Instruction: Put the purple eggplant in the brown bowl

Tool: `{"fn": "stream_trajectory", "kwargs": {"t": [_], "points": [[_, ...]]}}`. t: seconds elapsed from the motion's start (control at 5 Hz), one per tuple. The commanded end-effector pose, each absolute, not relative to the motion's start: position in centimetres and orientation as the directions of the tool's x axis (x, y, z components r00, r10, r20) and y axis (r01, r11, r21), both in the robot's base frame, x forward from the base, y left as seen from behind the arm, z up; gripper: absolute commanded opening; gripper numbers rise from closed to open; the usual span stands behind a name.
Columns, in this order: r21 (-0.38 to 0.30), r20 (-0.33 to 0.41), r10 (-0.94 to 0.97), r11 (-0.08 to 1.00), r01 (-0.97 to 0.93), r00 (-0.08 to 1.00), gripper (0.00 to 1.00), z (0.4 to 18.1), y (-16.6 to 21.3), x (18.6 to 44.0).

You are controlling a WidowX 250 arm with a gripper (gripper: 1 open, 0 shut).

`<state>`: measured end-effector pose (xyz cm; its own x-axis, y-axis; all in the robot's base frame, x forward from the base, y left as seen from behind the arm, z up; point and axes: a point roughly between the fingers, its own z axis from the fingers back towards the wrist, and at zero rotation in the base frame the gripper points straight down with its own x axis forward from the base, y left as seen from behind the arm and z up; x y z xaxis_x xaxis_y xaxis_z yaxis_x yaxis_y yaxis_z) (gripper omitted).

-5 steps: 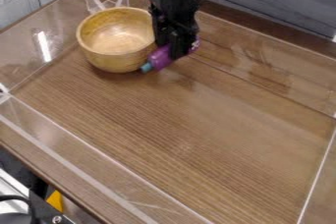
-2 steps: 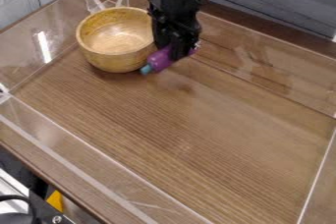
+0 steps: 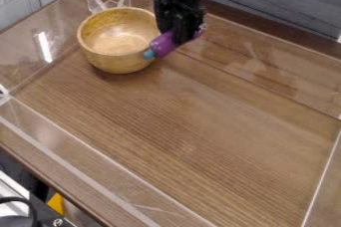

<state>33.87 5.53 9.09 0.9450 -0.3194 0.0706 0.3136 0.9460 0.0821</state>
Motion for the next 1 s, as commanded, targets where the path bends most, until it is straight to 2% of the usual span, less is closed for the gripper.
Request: {"fn": "stream_trajectory", "kwargs": {"t": [0.0,0.6,0.8], "points": [[0.152,0.139,-0.264,0.958,0.242,0.955,0.00,11.8,7.8,34.3],[0.202,0.120,-0.116,0.975,0.090,0.986,0.00,10.8,16.4,33.2],[0.202,0.112,-0.072,0.978,0.048,0.991,0.00,9.8,17.1,33.5]]}}
